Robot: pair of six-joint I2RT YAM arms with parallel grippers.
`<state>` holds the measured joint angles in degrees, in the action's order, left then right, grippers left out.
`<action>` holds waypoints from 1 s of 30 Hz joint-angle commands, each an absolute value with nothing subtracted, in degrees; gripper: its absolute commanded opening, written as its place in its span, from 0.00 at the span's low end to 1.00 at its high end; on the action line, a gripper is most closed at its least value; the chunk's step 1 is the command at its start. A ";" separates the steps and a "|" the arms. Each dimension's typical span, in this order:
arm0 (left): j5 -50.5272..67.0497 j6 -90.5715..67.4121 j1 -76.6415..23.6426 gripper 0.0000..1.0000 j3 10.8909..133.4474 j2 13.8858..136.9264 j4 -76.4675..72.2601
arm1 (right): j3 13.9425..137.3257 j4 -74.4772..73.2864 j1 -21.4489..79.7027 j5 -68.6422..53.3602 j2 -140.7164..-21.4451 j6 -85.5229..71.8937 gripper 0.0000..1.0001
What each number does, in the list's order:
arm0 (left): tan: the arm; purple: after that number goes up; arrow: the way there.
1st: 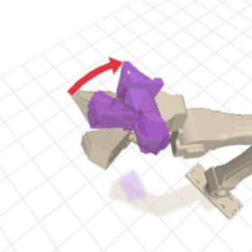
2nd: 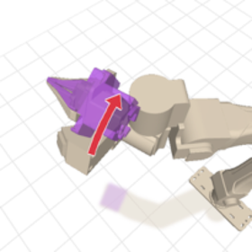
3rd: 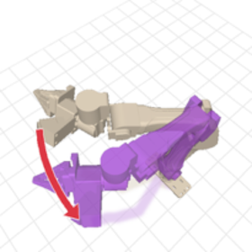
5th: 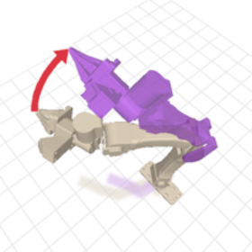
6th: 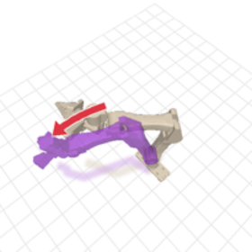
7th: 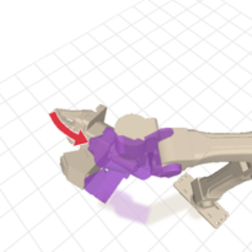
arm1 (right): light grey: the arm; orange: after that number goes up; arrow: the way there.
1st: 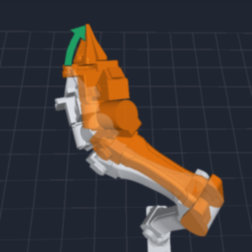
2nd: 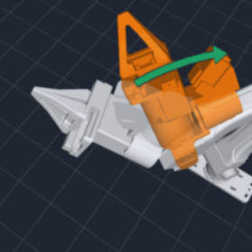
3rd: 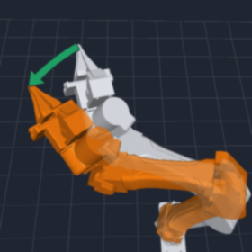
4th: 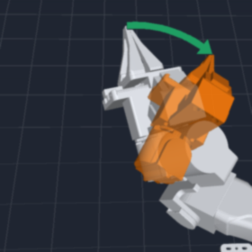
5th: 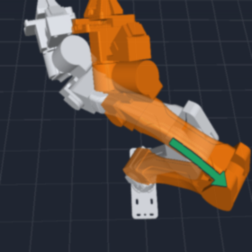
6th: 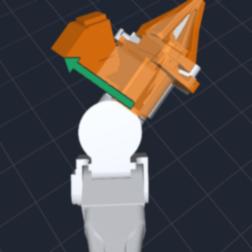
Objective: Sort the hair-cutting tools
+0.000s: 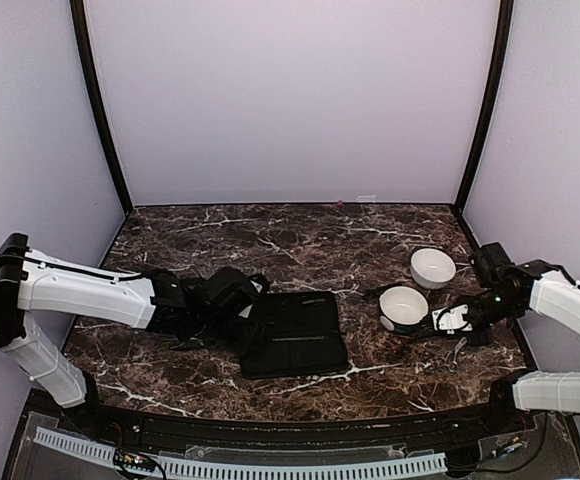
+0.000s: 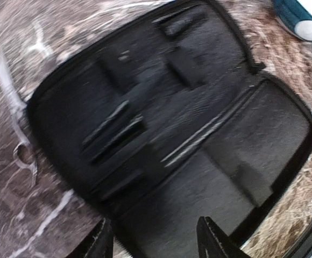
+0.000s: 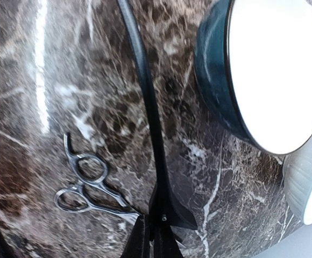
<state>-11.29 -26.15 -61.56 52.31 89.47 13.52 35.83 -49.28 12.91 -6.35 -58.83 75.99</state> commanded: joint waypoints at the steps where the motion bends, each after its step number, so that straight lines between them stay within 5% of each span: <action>1: -15.23 -32.47 -61.08 0.56 50.51 83.23 22.39 | 35.51 -51.84 16.55 -10.77 -54.65 68.61 0.00; 8: -7.30 -36.33 -61.08 0.44 44.81 80.86 18.64 | 42.97 -48.30 25.57 -12.87 -59.25 52.68 0.00; 15: -1.15 -38.02 -61.08 0.00 43.66 82.71 14.34 | 54.28 -46.52 38.96 -5.22 -72.04 41.10 0.00; 30: 2.98 -36.11 -61.13 0.00 40.96 86.25 9.20 | 74.17 -53.64 46.29 -5.55 -90.67 31.29 0.00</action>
<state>3.18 -36.71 -61.12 42.83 86.17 9.69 68.77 -49.58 45.39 -3.51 -89.08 35.51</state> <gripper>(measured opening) 0.004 0.008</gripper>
